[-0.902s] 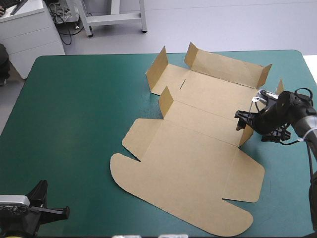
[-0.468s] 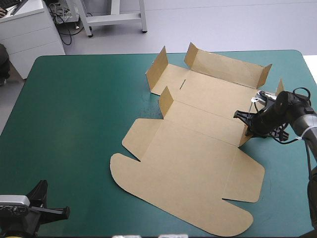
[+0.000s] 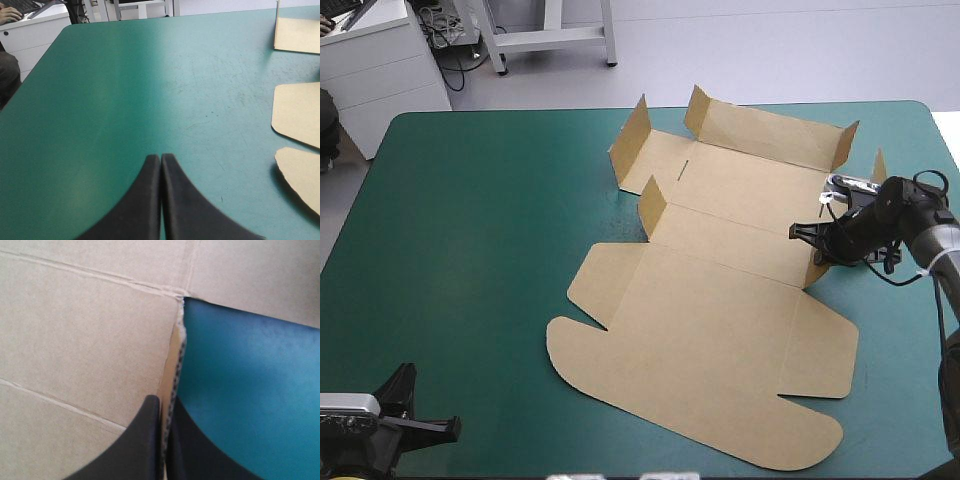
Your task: Fold the box
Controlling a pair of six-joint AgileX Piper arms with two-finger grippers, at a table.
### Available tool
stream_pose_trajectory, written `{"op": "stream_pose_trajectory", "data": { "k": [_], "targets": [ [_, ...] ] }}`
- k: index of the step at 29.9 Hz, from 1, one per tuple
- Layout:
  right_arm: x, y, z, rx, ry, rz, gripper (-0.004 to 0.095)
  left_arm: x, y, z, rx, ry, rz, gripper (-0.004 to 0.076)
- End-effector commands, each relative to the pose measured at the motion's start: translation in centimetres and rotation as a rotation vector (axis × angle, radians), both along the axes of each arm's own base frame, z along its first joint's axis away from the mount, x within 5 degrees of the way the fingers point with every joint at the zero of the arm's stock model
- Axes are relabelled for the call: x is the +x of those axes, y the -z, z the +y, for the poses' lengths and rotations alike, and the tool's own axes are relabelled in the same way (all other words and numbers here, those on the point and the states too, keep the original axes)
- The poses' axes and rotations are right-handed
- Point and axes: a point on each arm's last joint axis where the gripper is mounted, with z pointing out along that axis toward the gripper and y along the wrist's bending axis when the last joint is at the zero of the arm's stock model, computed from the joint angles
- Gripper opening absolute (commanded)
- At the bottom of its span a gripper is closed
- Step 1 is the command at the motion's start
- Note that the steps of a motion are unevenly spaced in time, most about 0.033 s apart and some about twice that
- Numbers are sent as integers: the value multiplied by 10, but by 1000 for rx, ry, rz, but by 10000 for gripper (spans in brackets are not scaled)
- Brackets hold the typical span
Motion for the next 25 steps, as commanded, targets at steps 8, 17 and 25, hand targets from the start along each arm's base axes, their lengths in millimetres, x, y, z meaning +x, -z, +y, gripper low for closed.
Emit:
{"op": "stream_pose_trajectory", "data": {
  "k": [8,17,25],
  "targets": [
    [46,-45,28,-113,-471,-108,-4,-3,-13,0,-2,6,-111,-32],
    [79,-70,103,-369,-919,-200,-4,-3,-13,0,-6,6,-111,-32],
    [77,-94,163,-572,-1251,-402,-4,-3,-13,0,-6,6,-111,-32]
  ]
}}
